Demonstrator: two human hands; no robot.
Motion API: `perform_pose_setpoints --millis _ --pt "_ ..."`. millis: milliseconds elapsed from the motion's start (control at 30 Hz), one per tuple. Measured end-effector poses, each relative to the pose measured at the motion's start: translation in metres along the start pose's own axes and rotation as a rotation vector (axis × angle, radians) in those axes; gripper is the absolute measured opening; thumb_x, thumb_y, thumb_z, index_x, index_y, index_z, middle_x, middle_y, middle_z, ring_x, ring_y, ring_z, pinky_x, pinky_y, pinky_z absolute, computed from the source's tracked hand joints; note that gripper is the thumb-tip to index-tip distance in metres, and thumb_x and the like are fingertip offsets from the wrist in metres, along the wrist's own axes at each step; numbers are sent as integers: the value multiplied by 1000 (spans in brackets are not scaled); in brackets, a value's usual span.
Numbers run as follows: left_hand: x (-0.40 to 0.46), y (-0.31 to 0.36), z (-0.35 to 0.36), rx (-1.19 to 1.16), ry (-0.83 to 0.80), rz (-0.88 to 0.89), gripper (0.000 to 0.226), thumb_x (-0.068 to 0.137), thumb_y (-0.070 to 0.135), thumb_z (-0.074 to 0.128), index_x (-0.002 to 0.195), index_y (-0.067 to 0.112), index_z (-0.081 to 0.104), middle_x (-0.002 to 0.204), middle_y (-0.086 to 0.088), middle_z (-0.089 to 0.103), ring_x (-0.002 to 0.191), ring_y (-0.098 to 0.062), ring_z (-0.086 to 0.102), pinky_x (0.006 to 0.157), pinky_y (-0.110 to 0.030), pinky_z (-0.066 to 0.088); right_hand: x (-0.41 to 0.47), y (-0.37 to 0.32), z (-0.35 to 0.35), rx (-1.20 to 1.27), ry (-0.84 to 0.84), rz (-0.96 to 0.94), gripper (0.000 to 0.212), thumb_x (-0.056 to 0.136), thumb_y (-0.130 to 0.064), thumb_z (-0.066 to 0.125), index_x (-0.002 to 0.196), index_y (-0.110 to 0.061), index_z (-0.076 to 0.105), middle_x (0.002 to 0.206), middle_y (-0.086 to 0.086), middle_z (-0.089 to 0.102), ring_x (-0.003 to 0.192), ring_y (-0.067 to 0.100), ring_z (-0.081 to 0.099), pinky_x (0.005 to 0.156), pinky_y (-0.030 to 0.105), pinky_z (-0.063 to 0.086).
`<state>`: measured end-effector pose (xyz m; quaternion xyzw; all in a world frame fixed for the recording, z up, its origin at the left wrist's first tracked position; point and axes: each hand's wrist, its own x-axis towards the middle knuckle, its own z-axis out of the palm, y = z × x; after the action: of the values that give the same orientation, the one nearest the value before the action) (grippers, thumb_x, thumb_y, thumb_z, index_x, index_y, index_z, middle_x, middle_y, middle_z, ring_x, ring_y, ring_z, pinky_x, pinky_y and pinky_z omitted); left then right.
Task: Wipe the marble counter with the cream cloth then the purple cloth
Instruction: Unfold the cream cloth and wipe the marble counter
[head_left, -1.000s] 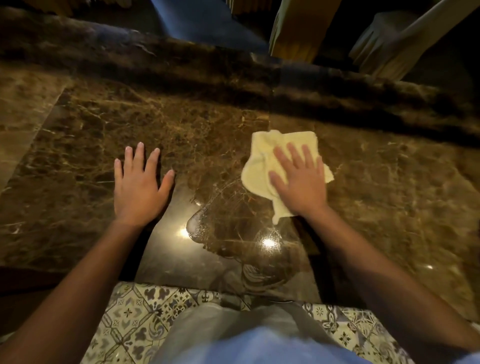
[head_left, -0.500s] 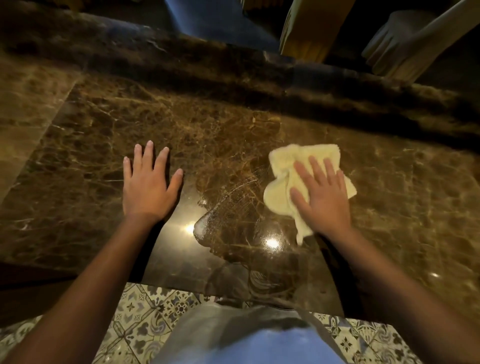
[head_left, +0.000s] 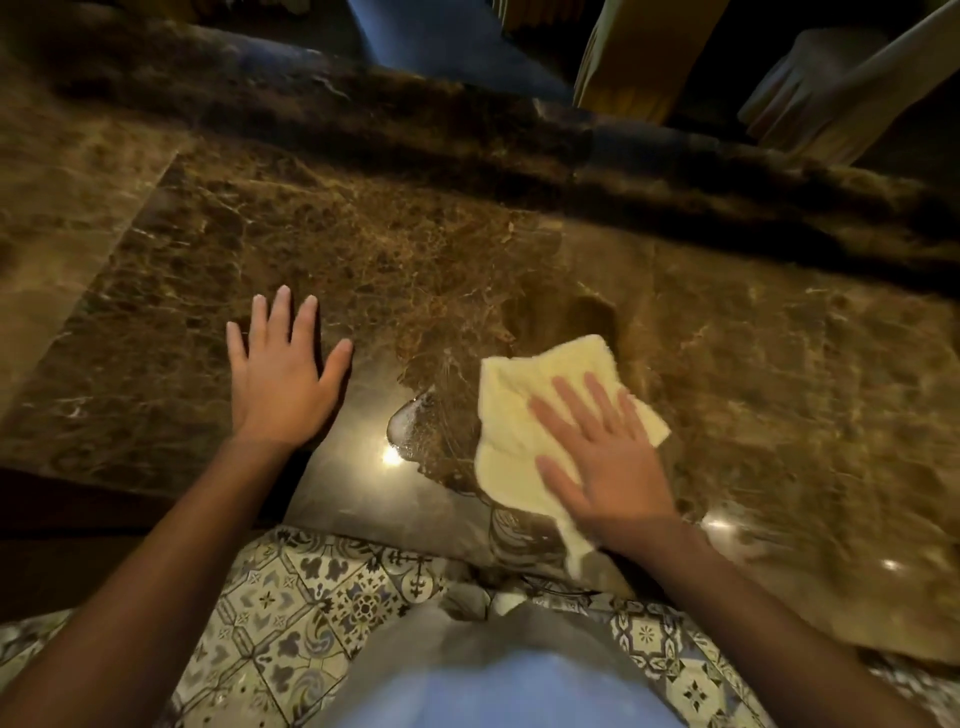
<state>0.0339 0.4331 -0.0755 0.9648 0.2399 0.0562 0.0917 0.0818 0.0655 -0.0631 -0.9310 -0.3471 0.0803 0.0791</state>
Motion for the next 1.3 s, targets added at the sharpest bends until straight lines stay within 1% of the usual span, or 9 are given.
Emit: perform_pose_setpoints --millis 167,300,467,633,733,933,1067,1200,1300 --pt "-15 -3 -2 34 -10 14 70 103 59 28 160 17 29 171 -13 21 159 -32 9 124 -59 6 1 89 -24 -31 69 450 69 100 -64 29 162 -35 28 173 10 18 159 37 5 126 60 6" --pt "-14 -4 0 63 -23 28 76 103 63 20 161 15 25 171 -14 17 159 -32 7 124 -59 5 68 95 -29 -14 117 632 71 101 -60 26 163 -26 22 172 17 15 158 44 2 126 62 6" --pt "-13 -3 -1 59 -27 33 74 103 62 24 161 15 26 171 -14 19 159 -32 8 124 -58 4 100 27 -21 -27 78 426 70 104 -57 31 165 -24 19 174 13 13 159 40 1 127 59 2" --pt "-4 -11 -4 24 -19 125 73 104 58 31 157 9 33 169 -18 22 158 -33 13 125 -55 8 -1 -37 8 30 57 0 56 108 -47 33 161 -28 33 171 5 23 160 32 8 129 51 6" --pt "13 -21 -10 28 -10 323 67 103 52 39 154 9 39 169 -18 23 157 -35 16 126 -53 12 -53 -12 8 50 70 136 54 106 -49 31 159 -37 31 170 -2 22 160 24 6 128 49 5" --pt "37 -29 -8 80 -91 322 79 102 65 22 161 12 24 171 -17 17 158 -34 8 125 -55 6 -53 10 -9 45 184 802 72 98 -59 26 162 -26 30 172 17 18 159 40 2 127 59 7" --pt "38 -34 -7 43 -96 347 81 102 66 24 161 11 24 171 -18 15 159 -34 6 125 -55 3 -12 -72 16 79 248 641 62 103 -52 30 160 -28 33 171 11 21 159 36 4 127 53 3" --pt "36 -34 -9 -8 -103 352 80 102 65 23 161 11 25 171 -19 16 159 -34 5 125 -54 2 20 -122 28 140 311 373 46 105 -32 50 150 -24 51 161 9 45 155 31 26 125 51 23" --pt "41 -43 -13 -89 -104 390 73 103 59 29 157 11 35 169 -20 24 158 -36 12 127 -51 7 35 -116 14 294 370 442 40 103 -15 60 143 -17 61 152 12 56 149 29 39 122 52 32"
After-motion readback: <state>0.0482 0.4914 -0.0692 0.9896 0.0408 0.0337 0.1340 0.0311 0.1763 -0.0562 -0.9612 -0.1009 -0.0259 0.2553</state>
